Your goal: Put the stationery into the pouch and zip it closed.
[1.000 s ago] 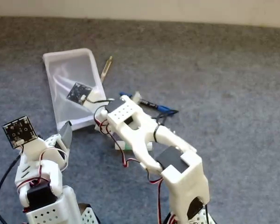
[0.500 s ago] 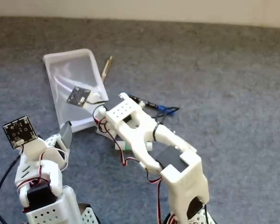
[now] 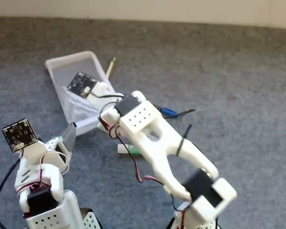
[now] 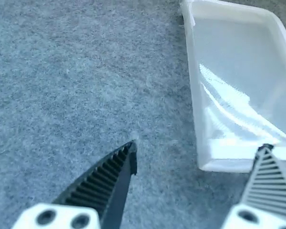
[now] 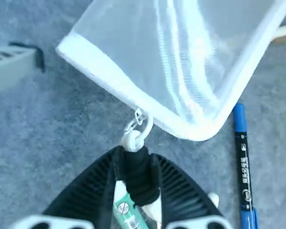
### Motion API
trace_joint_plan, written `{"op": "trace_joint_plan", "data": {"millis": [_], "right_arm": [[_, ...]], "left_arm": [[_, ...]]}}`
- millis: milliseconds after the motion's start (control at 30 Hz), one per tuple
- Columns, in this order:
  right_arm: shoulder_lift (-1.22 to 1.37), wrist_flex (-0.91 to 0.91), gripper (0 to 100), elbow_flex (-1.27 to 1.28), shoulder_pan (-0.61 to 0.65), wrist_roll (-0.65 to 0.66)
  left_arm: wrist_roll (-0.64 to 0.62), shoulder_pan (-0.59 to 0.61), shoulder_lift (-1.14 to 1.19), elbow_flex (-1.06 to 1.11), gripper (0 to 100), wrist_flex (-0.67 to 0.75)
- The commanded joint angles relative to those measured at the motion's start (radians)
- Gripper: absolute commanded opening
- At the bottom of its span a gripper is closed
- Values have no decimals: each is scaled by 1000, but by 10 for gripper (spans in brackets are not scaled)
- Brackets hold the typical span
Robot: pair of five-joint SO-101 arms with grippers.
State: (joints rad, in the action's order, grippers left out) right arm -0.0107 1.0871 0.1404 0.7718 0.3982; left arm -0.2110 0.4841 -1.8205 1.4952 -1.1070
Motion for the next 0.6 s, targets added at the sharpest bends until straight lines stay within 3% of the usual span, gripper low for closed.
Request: {"op": "trace_joint_plan", "data": {"millis": [0, 200, 567], "right_arm": [[-160, -2, 5, 33, -10, -44], [-331, -99, 5, 188, -50, -95], [-679, -268, 5, 475, -50, -95]], "left_arm": [[-40, -16, -13, -61, 351, -5], [-44, -38, -13, -147, 351, -46], [-35, -220, -13, -398, 351, -230]]}}
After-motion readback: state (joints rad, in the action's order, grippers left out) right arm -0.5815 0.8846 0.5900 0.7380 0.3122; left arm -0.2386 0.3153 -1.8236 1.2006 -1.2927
